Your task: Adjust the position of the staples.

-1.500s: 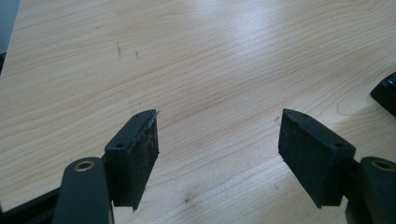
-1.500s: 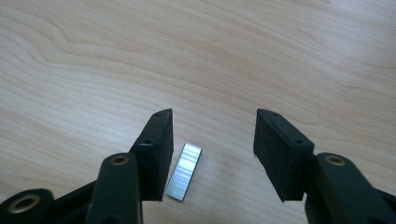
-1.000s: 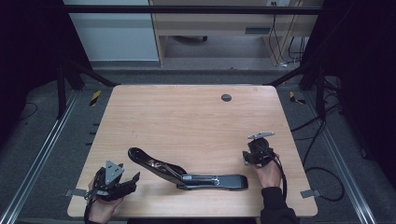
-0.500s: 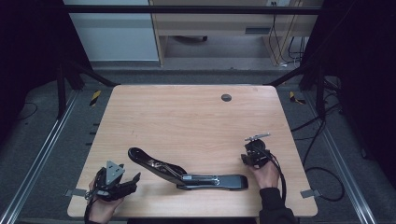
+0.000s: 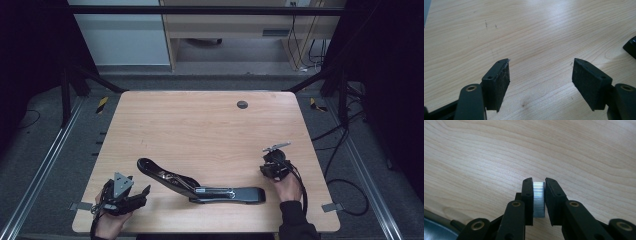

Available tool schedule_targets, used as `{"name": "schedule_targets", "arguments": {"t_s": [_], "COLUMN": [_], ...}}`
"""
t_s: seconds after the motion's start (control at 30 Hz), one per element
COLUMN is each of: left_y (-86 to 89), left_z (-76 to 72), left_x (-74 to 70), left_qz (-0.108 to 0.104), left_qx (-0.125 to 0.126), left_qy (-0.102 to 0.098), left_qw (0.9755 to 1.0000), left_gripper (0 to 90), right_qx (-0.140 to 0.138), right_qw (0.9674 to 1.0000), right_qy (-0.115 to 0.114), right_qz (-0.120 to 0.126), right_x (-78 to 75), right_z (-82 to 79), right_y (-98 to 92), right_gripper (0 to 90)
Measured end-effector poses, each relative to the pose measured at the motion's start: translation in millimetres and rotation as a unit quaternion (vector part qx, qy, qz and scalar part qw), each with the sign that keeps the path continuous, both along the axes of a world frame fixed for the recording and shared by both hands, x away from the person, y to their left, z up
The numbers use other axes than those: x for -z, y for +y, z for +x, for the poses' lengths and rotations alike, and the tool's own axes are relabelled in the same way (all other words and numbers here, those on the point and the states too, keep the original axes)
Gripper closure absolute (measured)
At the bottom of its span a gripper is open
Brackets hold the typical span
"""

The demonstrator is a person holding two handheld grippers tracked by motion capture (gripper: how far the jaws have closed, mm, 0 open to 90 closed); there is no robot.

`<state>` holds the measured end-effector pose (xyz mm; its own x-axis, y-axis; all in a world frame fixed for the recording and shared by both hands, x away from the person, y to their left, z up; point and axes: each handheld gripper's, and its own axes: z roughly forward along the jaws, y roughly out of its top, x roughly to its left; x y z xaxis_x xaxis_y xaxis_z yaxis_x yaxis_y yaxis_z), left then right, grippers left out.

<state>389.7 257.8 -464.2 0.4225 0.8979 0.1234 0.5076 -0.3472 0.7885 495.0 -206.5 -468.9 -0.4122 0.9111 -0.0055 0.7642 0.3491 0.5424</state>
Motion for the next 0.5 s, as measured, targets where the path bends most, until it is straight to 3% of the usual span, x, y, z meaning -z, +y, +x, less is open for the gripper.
{"name": "schedule_targets", "arguments": {"t_s": [0.13,0.23,0.5], "left_y": [0.6,0.7,0.3], "left_z": [-0.5,-0.9,-1.2], "left_x": [-0.7,-0.8,-0.5], "left_qz": [-0.001,-0.001,0.001], "left_qx": [-0.001,-0.001,0.000], "left_qy": [-0.002,-0.003,-0.001], "left_qw": [1.0000,1.0000,1.0000], "left_gripper": [29.7,29.7,29.7], "right_qx": [-0.009,-0.023,-0.069], "right_qw": [0.9999,0.9995,0.9974], "right_qy": [-0.004,-0.007,-0.015], "right_qz": [0.004,0.021,0.013], "right_x": [-3.9,-5.0,-8.2], "right_z": [-5.5,-13.1,-30.3], "right_y": [-10.8,-19.3,-37.6], "right_gripper": [77.8,77.8,77.8]}}
